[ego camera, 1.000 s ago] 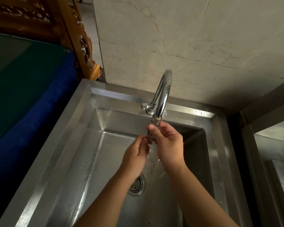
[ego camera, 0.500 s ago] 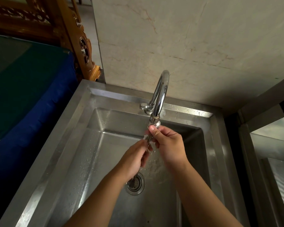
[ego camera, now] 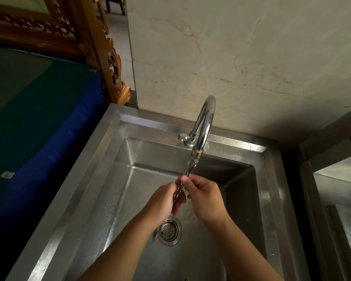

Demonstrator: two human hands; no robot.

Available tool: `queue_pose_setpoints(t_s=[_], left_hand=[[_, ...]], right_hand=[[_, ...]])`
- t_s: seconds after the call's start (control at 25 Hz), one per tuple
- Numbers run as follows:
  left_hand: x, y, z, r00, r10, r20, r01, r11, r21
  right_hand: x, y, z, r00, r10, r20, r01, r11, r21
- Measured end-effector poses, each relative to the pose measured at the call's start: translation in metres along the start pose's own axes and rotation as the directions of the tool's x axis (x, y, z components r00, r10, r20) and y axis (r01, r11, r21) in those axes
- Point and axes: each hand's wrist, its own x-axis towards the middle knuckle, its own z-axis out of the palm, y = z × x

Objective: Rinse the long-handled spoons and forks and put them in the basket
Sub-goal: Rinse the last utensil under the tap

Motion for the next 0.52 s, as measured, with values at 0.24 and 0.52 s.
queue_pose_setpoints(t_s=[0.24,0.52], left_hand=[[0.022,0.024,-0.02,0.999,0.035,-0.039,-0.012,0.879,0.477],[0.073,0.081,-0.025,0.959,0.284,-0.023,-0.124,0.487,0.865]], right_hand=[[-0.001,0.004,-0.016,0.985,-0.045,-0.169,0.025,0.993,-0.119],[-0.048,0.011,-0.032,0.979,-0.071,-0.189,0.025,0.971,-0.237]])
